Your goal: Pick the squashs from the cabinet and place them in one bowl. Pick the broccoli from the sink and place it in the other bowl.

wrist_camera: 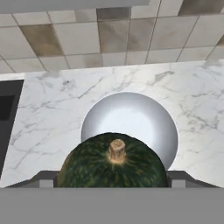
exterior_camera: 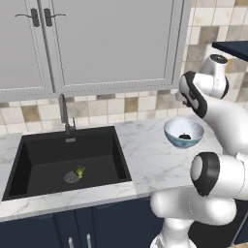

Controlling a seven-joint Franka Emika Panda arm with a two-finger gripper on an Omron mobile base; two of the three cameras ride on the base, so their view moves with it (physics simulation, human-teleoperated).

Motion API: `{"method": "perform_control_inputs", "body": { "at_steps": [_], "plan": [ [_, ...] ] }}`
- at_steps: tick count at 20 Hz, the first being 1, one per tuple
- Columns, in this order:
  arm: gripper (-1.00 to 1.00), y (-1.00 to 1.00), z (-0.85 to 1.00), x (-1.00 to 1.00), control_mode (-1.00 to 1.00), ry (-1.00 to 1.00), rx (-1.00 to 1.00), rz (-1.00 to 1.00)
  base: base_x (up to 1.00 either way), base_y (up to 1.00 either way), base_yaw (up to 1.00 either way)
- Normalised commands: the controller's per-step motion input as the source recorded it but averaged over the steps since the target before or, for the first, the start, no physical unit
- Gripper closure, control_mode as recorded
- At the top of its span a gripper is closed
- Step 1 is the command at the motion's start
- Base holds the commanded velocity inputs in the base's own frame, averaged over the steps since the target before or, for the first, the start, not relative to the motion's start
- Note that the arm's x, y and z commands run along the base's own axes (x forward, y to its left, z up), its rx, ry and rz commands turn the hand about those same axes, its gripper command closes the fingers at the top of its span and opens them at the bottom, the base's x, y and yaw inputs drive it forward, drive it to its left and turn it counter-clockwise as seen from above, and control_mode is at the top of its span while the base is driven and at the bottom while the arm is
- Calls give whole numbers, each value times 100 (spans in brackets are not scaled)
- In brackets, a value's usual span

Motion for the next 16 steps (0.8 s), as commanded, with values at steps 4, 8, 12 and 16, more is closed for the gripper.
{"method": "perform_control_inputs", "body": {
  "at_steps": [4,8,12,16],
  "plan": [
    [100,-23,-60,27,-100,0,-7,0,0,0,0],
    [100,-5,-49,23,-100,3,-5,0,0,0,0],
    [100,-3,-52,24,-100,4,-5,0,0,0,0],
    [100,0,-52,16,-100,5,-4,0,0,0,0]
  ]
}}
